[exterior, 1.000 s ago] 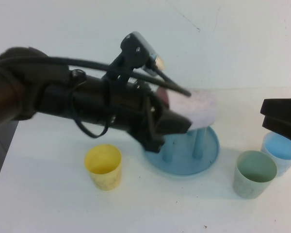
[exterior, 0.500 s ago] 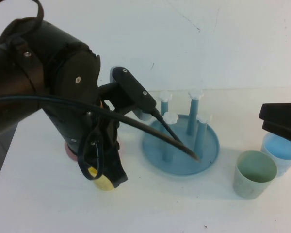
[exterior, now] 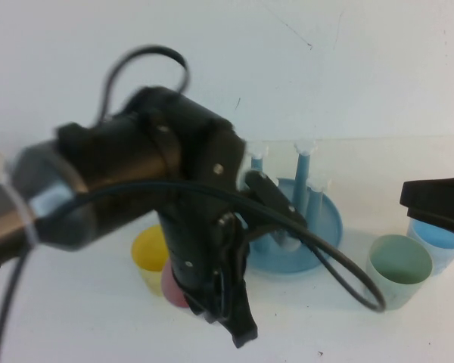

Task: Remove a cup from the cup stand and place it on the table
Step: Place the cup on the table

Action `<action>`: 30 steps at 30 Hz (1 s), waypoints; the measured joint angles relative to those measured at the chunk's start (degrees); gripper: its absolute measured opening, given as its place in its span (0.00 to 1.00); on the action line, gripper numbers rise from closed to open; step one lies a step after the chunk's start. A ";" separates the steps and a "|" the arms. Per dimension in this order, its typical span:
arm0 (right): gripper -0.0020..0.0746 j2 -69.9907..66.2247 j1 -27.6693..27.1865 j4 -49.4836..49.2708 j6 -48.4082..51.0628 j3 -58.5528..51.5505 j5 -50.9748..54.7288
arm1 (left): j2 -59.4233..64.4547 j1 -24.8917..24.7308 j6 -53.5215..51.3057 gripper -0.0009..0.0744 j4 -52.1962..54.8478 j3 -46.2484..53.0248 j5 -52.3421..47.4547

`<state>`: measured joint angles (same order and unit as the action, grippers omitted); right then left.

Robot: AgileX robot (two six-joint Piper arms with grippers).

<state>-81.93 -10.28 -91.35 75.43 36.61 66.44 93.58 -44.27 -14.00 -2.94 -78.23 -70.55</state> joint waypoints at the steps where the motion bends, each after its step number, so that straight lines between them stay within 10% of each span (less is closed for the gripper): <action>1: 0.89 0.00 0.00 0.00 0.00 0.00 0.00 | 1.43 -0.48 0.00 0.03 0.53 0.00 0.00; 19: 0.89 0.00 0.00 2.07 0.10 0.00 -0.86 | 17.97 -0.90 -0.60 0.05 7.71 -3.46 1.26; 30: 0.89 0.00 0.00 3.24 0.10 0.00 -0.86 | 18.11 -1.04 -0.89 0.53 7.21 -7.20 1.37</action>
<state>-81.93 -10.28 -88.12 75.52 36.61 65.58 111.69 -45.31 -14.89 4.27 -85.44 -69.19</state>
